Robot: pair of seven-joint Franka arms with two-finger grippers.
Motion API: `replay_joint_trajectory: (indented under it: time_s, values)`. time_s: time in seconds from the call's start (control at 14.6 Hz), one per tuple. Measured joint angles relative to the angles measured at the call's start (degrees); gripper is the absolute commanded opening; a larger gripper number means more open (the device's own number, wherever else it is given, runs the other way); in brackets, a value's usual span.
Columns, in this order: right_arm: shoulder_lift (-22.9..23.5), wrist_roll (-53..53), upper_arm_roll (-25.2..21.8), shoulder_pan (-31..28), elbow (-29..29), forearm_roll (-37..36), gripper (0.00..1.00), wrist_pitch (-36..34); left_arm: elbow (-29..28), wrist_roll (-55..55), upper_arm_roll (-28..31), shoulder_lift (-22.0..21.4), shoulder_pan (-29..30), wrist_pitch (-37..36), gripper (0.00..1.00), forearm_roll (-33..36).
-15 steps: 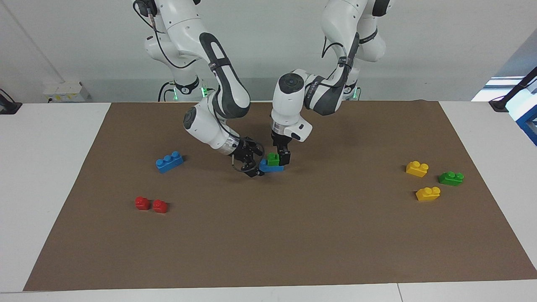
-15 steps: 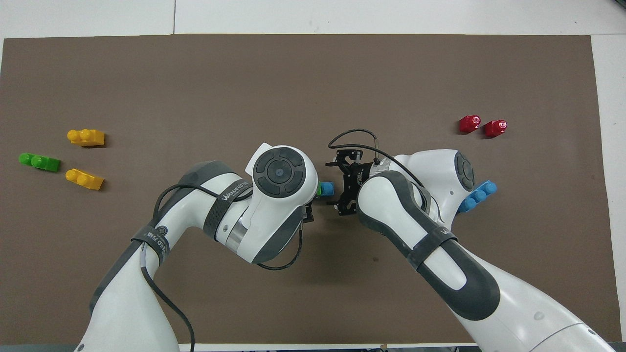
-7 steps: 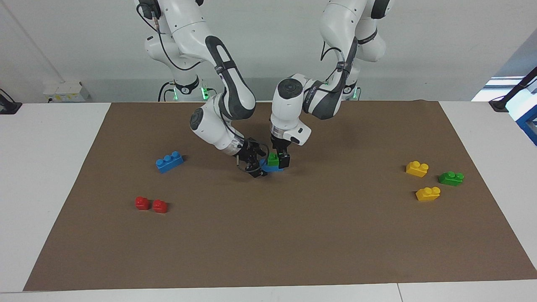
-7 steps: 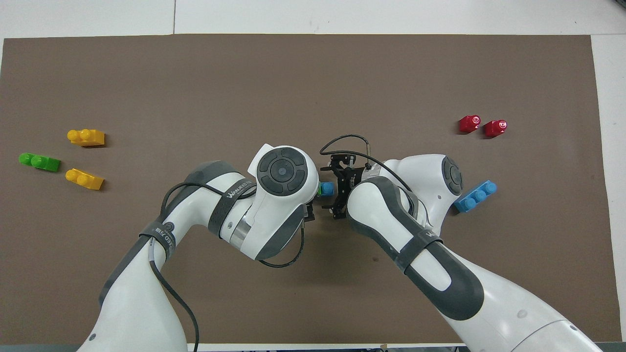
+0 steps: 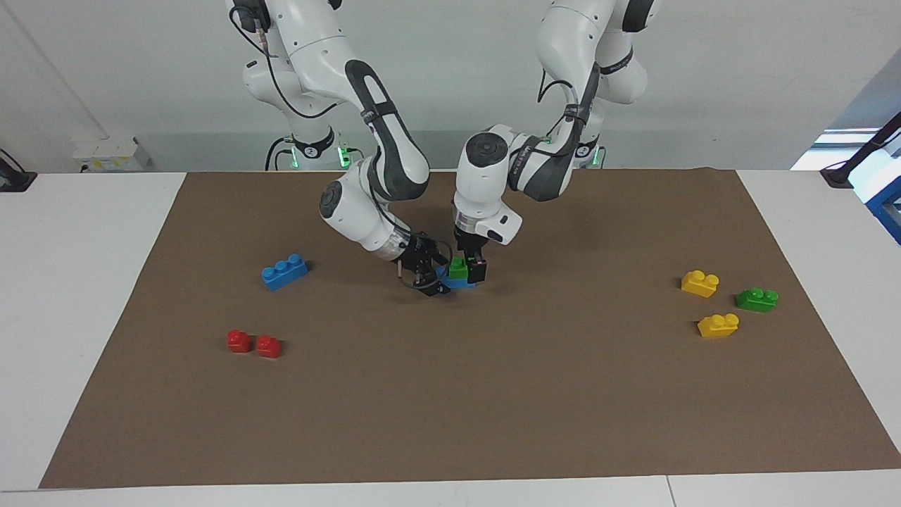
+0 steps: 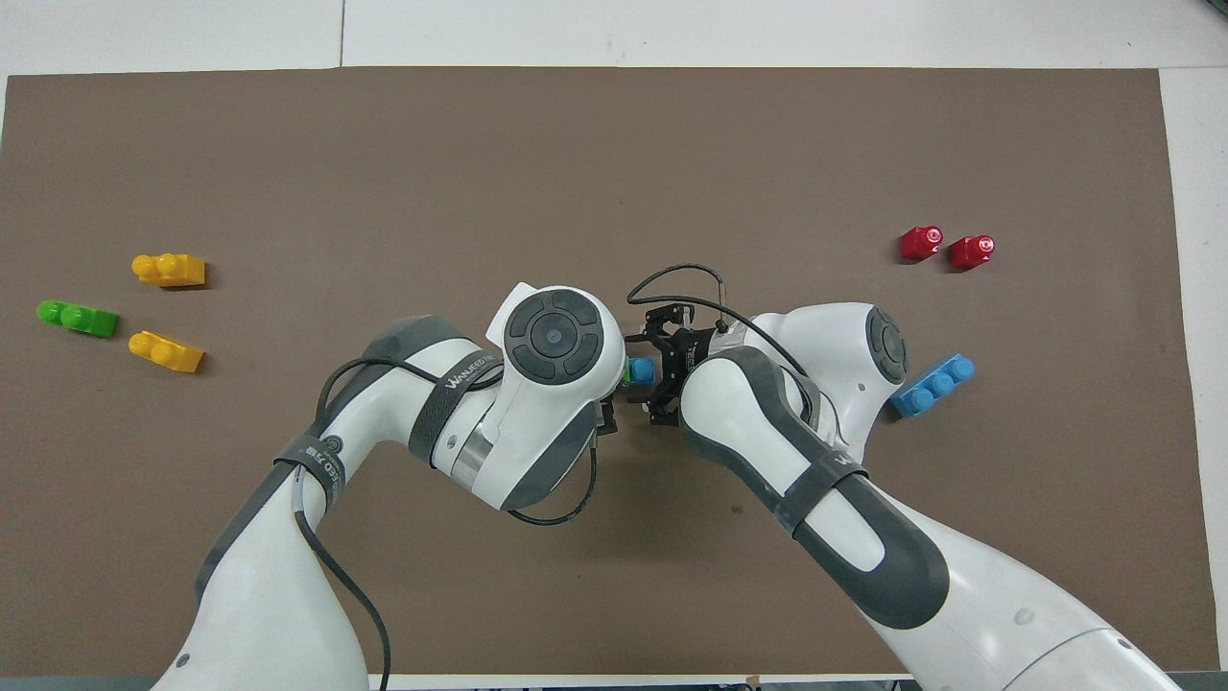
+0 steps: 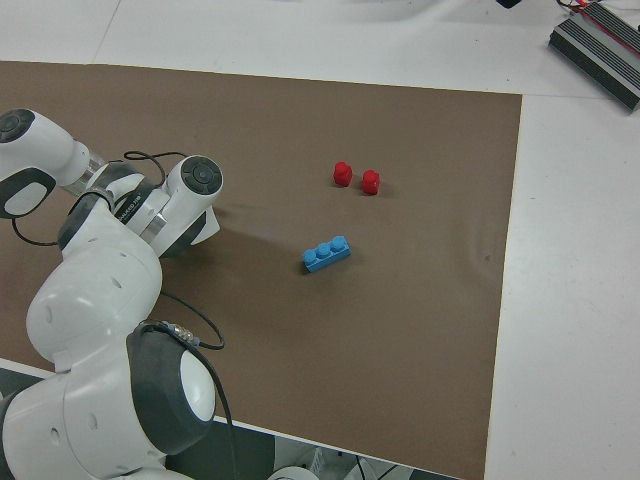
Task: Remove green block with left arm and hold with right
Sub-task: 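Grasp the green block with the left gripper while the right gripper grasps blue, then pull the green block away from the blue block with both grippers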
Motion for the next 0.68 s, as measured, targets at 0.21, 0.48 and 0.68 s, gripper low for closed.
replay_joint_trajectory:
  time_s: [0.21,0.48,0.68]
  values:
    - [0.00,-0.04,0.00,0.00,0.02,0.00,0.04,0.00,-0.18,0.00,-0.02,0.03,-0.03,0.00,1.00,0.00]
    - [0.00,-0.76,0.00,0.03,0.08,0.01,0.00,-0.01,-0.19,0.00,-0.03,0.03,-0.04,0.00,1.00,0.01]
    - [0.00,-1.07,0.00,0.03,0.08,0.01,0.00,-0.01,-0.28,-0.01,-0.03,0.04,-0.04,0.00,0.94,0.01]
